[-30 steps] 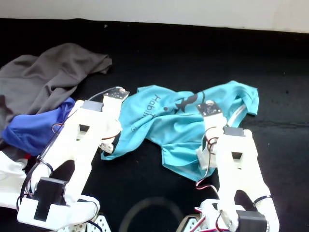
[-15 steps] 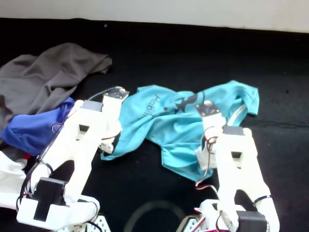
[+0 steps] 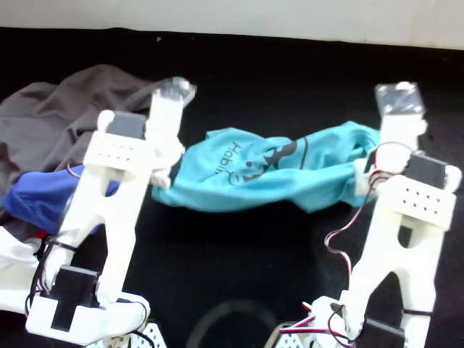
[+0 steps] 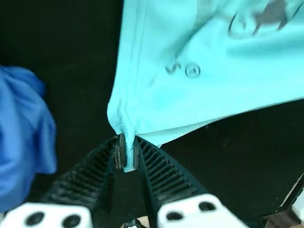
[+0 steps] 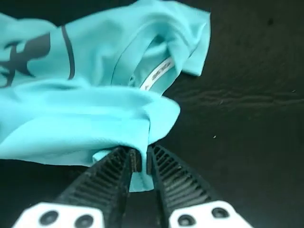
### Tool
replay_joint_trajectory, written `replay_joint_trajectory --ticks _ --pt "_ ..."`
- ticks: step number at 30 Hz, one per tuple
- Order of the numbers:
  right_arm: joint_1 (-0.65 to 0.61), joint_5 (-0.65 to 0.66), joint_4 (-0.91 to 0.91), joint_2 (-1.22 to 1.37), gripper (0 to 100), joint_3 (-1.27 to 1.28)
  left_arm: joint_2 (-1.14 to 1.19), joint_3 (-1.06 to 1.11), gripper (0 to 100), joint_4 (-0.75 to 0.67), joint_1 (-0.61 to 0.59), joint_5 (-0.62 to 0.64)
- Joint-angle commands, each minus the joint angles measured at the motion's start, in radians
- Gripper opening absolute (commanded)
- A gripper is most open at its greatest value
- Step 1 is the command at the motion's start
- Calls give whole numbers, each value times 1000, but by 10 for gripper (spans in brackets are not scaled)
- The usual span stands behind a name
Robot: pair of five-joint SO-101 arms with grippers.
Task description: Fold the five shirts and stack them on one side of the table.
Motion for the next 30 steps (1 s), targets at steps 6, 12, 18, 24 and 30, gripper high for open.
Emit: replay_joint_trajectory --ticks 6,12,18,24,30 --pt "21 -11 16 -15 5 -309 -31 -306 8 71 13 2" --pt "54 -104 19 -15 5 -536 -36 -443 8 100 15 3" --pt "48 -107 107 -15 5 -814 -36 -722 8 216 13 6" --pt "50 -104 166 -15 5 -1069 -36 -986 8 285 10 6" --pt "54 -103 188 -15 5 -1245 -38 -1101 8 287 8 8"
